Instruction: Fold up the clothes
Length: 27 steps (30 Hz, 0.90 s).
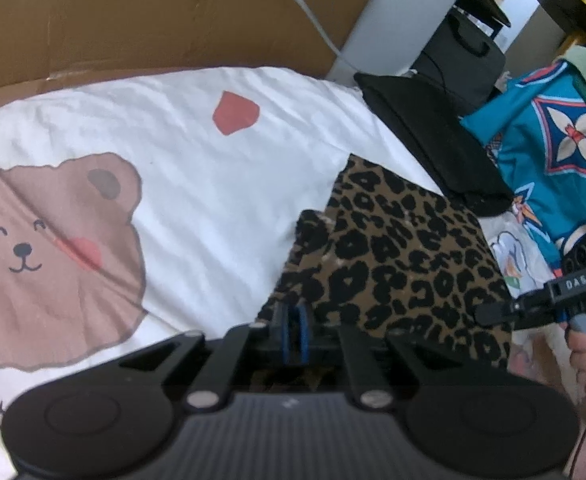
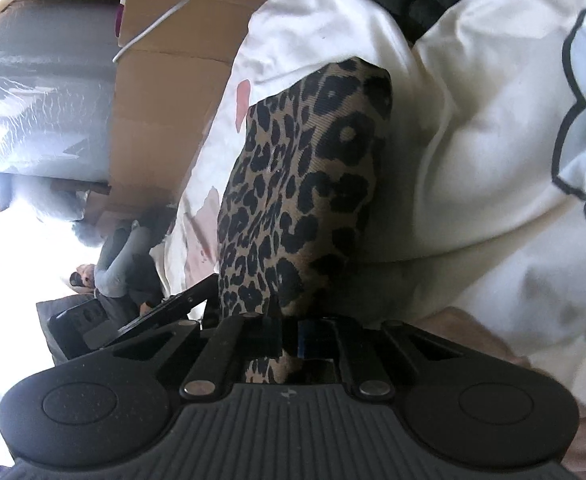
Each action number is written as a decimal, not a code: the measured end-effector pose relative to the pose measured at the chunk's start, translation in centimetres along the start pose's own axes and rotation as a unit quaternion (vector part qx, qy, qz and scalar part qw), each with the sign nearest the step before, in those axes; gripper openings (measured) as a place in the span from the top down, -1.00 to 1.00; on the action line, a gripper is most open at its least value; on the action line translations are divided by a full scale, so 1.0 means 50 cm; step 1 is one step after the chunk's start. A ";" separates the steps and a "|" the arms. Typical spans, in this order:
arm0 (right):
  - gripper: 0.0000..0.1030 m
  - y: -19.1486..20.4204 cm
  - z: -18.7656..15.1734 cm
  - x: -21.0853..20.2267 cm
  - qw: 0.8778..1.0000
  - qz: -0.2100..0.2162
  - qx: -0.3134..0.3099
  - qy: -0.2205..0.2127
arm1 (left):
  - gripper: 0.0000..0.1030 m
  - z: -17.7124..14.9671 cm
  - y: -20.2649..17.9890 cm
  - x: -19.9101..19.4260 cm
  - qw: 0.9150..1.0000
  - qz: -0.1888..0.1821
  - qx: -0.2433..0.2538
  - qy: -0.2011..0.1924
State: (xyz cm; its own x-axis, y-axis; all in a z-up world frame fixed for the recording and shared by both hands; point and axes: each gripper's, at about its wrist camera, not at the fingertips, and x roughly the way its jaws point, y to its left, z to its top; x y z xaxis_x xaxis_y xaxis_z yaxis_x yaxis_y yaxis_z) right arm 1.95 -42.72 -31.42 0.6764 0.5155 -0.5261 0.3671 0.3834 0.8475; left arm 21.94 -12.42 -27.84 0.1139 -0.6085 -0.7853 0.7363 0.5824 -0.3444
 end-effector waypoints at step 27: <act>0.23 0.006 -0.013 0.027 1.000 -0.012 -0.003 0.000 | 0.18 0.048 0.035 0.089 0.994 -0.065 -0.085 0.013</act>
State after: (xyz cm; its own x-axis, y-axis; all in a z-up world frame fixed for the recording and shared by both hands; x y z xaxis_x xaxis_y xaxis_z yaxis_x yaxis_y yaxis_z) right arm 2.55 -41.43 -31.94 0.6676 0.5060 -0.5462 0.3798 0.3995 0.8344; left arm 25.34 -15.39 -30.70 0.0073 -0.6717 -0.7408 0.6202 0.5842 -0.5236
